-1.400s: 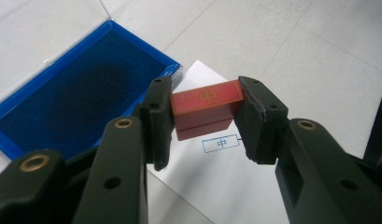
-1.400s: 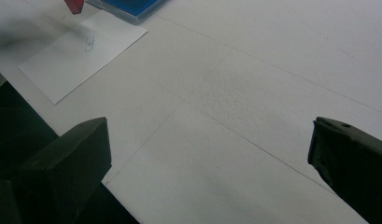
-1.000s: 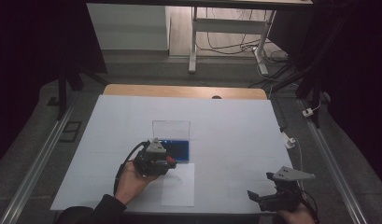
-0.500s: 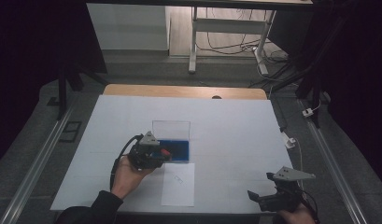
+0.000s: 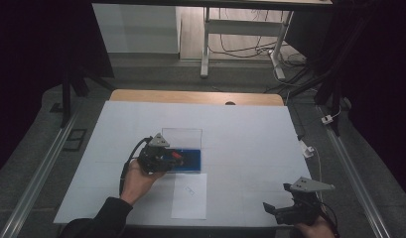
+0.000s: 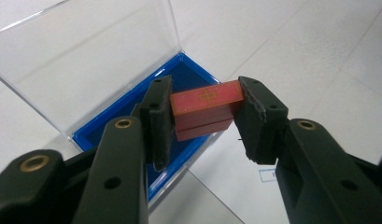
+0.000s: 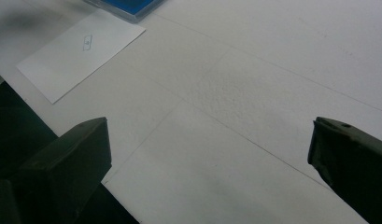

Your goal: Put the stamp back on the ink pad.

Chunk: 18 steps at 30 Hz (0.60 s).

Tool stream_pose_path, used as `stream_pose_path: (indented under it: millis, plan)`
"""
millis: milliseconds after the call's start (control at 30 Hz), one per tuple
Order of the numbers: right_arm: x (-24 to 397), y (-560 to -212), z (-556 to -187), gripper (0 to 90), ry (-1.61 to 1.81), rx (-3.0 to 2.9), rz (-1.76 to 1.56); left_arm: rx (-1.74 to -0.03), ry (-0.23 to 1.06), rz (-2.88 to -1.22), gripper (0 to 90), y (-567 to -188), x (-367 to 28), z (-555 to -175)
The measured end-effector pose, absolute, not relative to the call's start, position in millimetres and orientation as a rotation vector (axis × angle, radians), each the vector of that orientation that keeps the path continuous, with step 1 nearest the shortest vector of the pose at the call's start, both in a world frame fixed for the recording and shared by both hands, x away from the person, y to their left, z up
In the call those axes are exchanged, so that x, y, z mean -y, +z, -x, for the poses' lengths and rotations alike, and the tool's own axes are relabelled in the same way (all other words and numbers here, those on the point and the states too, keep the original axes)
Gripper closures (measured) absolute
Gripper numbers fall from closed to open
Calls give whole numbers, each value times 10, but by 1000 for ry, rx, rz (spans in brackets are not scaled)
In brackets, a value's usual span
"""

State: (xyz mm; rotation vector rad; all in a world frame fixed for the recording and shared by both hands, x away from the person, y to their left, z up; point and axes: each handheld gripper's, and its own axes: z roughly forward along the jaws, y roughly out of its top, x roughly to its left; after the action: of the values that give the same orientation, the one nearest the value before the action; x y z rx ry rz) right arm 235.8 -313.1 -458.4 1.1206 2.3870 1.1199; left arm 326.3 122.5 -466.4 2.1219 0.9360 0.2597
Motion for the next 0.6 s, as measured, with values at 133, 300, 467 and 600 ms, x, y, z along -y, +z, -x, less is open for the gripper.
stream_pose_path:
  millis: [133, 300, 467, 600]
  plan:
    - [3131, -4584, -2358, 0, 1122, -2385, -1124, -939, 266, -2132, 578, -4696, -1198, -3325]
    - [3128, -4583, -2357, 0, 1115, -2386, -1124, -941, 273, -2143, 578, -4721, -1167, -3396]
    - [3126, -4583, -2358, 0, 1115, -2387, -1124, -947, 281, -2150, 578, -4763, -1139, -3467]
    - [3128, -4584, -2359, 0, 1115, -2386, -1126, -964, 280, -2147, 578, -4810, -1136, -3530]
